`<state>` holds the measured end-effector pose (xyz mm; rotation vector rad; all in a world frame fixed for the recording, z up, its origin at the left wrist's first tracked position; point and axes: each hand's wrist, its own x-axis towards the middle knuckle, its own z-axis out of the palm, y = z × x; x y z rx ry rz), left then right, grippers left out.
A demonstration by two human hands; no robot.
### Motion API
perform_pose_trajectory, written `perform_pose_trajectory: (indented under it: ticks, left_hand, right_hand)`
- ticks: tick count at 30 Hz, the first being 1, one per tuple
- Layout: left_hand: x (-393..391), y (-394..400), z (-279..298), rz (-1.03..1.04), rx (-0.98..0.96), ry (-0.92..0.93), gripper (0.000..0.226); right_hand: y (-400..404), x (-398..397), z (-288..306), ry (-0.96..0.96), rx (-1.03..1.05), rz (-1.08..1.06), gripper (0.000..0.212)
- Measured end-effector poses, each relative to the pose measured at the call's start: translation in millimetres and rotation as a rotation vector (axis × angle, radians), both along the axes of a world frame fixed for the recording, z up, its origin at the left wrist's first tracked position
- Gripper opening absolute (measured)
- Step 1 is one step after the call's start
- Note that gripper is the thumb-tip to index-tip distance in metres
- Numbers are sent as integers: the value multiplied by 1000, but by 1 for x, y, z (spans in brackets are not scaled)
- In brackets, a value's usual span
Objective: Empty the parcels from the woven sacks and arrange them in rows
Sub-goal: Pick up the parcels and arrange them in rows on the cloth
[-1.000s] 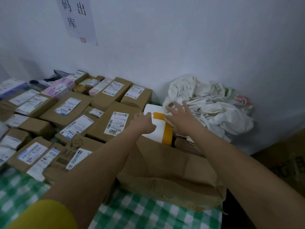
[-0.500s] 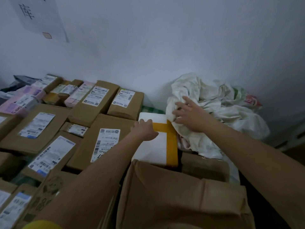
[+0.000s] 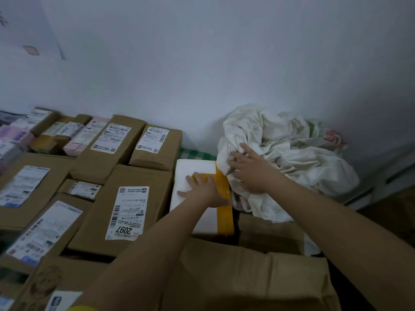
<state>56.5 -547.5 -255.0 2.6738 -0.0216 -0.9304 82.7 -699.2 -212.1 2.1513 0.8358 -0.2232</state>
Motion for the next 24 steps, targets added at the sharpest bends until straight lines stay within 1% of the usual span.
perform_pose_trajectory:
  ticks: [1, 3, 5, 7, 8, 10, 13, 14, 16, 18, 19, 20, 22, 24]
  left_hand:
    - [-1, -1, 1, 8, 2, -2, 109]
    - [3, 1, -5, 8, -5, -4, 108]
    - [8, 6, -11, -43, 9, -12, 106]
    - [12, 13, -15, -88, 18, -32, 99]
    - [11, 16, -14, -95, 12, -39, 92]
    - [9, 25, -12, -104, 14, -66, 82]
    - [-1, 37, -3, -51, 25, -87, 79]
    - [-6, 41, 1, -26, 20, -79, 79]
    - [-14, 47, 5, 4, 13, -59, 78]
    - [-16, 50, 5, 21, 20, -77, 74]
    - [-16, 52, 5, 30, 29, -91, 71]
    - [-15, 53, 4, 36, 32, -106, 68]
    - [-15, 55, 4, 63, 17, -141, 64]
    - [-14, 56, 2, 134, -35, -154, 61]
  right_hand:
    - [5, -5, 1, -1, 64, 24, 41]
    - [17, -15, 1, -57, 265, 104, 30]
    - [29, -26, -2, -26, 422, 111, 20]
    - [36, -38, -8, 135, 442, -81, 18]
    - [39, -43, -11, 203, 454, -248, 19]
    - [44, -50, -15, 274, 548, -497, 21]
    - [47, -57, -21, 407, 623, -706, 19]
    - [49, -59, -23, 437, 665, -775, 22]
    - [52, -61, -29, 470, 769, -872, 24]
    - [54, -62, -29, 485, 861, -933, 14]
    - [55, -62, -28, 495, 893, -954, 14]
    - [57, -62, -26, 505, 910, -975, 18]
    - [59, -63, -21, 516, 915, -1021, 33]
    - [60, -65, -22, 523, 938, -1054, 44]
